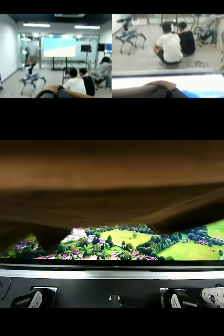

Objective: Fold the shirts.

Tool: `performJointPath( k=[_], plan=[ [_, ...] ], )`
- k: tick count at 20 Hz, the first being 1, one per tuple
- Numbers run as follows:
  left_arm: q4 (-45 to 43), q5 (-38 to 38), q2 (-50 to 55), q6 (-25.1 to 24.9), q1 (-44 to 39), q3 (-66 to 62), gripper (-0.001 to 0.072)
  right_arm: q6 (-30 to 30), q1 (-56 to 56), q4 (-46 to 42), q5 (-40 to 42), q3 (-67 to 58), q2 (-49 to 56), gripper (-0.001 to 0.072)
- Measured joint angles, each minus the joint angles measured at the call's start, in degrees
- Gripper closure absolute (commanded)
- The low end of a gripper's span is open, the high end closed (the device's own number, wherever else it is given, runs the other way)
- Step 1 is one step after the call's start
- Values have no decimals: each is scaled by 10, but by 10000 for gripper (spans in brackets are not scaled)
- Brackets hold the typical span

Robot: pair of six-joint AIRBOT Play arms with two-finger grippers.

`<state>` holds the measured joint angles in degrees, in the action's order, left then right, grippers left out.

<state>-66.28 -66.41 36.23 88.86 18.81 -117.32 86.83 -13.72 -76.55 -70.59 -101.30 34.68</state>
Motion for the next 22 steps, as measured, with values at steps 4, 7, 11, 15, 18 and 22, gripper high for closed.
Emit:
performJointPath(
  k=[4,7,11,15,18,22],
  plan=[
    [-16,-106,65,-2,0,47,685,10,0,-2,-112,0,97,695],
    [-19,-154,137,-25,-7,156,685,13,1,3,-198,40,221,695],
    [-30,-84,242,-45,-54,358,683,12,36,-14,-160,122,396,695],
    [-32,79,370,-57,-106,450,683,24,86,-20,7,143,532,695],
    [-23,180,459,-61,-130,443,683,60,101,-24,148,146,579,695],
    [9,263,547,-63,-141,404,682,88,108,-23,257,148,610,695]
  ],
)
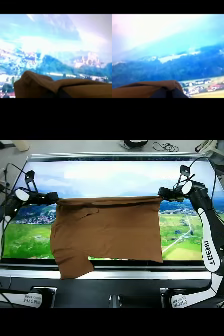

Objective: Fold the shirts.

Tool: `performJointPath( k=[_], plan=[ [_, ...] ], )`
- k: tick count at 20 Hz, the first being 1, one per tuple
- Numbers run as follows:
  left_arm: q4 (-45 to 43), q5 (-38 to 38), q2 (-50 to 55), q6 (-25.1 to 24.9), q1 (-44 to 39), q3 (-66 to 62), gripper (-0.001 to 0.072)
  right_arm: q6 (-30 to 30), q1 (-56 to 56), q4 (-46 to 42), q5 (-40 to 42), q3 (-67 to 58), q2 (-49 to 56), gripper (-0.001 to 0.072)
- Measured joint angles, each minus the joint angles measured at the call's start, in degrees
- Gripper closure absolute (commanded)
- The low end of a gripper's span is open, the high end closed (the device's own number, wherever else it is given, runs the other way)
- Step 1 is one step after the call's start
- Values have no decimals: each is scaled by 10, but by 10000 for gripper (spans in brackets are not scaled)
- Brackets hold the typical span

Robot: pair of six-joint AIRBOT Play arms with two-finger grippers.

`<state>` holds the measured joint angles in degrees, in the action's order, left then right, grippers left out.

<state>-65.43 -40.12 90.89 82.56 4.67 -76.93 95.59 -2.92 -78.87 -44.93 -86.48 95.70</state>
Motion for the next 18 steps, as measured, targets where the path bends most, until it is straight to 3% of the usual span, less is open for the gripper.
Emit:
performJointPath(
  k=[3,7,10,11,12,13,15,18],
  plan=[
    [7,-24,10,-14,5,-38,683,0,0,0,-15,0,-12,695],
    [-66,-221,-16,-1,21,-50,683,-21,-2,-9,-200,17,-45,695],
    [-110,-296,-21,16,26,14,678,-29,-2,-3,-279,76,-42,693],
    [-113,-303,-18,19,26,32,600,-31,-2,2,-287,90,-37,650],
    [-113,-308,-16,21,27,46,365,-31,-2,9,-292,99,-34,389],
    [-113,-314,-16,23,28,52,216,-31,-2,17,-293,105,-33,202],
    [-111,-336,-21,27,31,52,212,-33,-3,27,-303,101,-39,164],
    [-109,-383,-66,26,52,51,212,-36,-21,21,-363,94,-70,166]
  ],
)
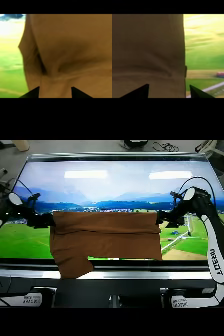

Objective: Fold the shirts.

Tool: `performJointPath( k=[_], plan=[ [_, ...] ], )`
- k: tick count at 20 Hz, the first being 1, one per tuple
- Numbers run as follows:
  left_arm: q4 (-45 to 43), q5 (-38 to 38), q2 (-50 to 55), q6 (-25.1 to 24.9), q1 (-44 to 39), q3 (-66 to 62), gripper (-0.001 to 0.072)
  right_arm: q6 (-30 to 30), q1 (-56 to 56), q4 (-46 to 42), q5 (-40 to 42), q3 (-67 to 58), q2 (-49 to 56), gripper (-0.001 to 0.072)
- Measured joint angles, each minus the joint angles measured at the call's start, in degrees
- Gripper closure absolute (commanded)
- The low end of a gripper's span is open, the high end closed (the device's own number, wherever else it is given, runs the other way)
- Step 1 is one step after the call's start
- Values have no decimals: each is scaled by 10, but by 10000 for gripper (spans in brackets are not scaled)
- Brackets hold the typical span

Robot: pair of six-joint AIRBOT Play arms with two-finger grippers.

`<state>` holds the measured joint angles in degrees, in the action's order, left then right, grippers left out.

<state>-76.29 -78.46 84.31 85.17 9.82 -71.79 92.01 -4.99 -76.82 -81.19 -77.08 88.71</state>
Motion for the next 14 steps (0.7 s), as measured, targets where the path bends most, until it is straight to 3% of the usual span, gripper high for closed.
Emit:
performJointPath(
  k=[3,8,14],
  plan=[
    [2,-24,-91,-2,30,91,212,-11,-32,-11,-45,44,-42,168],
    [11,-2,-253,-6,56,355,213,-27,-50,-2,-38,153,-116,185],
    [69,62,-305,-21,51,449,214,-31,-54,-2,-33,189,-139,184]
  ],
)
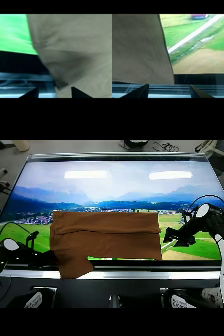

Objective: Fold the shirts.

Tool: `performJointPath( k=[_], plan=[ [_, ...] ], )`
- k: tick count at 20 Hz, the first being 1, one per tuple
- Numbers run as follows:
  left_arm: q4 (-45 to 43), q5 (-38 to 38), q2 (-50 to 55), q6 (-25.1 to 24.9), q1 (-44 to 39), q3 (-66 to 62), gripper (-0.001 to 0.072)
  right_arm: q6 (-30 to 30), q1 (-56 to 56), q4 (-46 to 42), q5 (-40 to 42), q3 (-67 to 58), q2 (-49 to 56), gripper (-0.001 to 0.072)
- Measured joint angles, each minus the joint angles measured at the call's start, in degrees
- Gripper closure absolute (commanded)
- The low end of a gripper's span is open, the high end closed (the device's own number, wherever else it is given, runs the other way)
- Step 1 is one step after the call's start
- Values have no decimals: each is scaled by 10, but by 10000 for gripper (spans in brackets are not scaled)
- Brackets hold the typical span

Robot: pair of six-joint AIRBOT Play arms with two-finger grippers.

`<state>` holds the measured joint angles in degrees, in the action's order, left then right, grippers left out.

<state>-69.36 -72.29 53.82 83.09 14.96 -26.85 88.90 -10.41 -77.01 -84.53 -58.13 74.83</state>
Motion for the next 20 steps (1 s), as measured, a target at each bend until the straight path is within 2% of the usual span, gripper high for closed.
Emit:
performJointPath(
  k=[1,3,4,5,7,9,14,15,16,17,20],
  plan=[
    [4,11,2,0,-3,4,217,0,0,-4,0,2,-2,183],
    [22,28,16,1,-15,10,339,0,-1,-19,-1,8,-3,152],
    [28,37,25,1,-24,12,427,-1,-1,-26,-2,15,-3,147],
    [35,44,33,3,-32,13,545,-1,-1,-30,-3,24,-3,141],
    [43,59,46,5,-47,14,679,-5,-1,-32,0,52,-4,110],
    [49,65,50,8,-54,14,680,-10,-1,-17,16,90,-4,117],
    [53,73,54,9,-60,14,680,-19,-1,57,95,162,-1,209],
    [53,74,54,9,-60,14,680,-20,-1,72,101,169,2,278],
    [53,75,53,9,-61,14,680,-20,-2,85,105,175,5,466],
    [53,77,51,9,-61,14,680,-22,-1,96,123,180,8,695],
    [50,80,38,7,-61,5,683,-31,0,121,166,176,10,695]
  ],
)
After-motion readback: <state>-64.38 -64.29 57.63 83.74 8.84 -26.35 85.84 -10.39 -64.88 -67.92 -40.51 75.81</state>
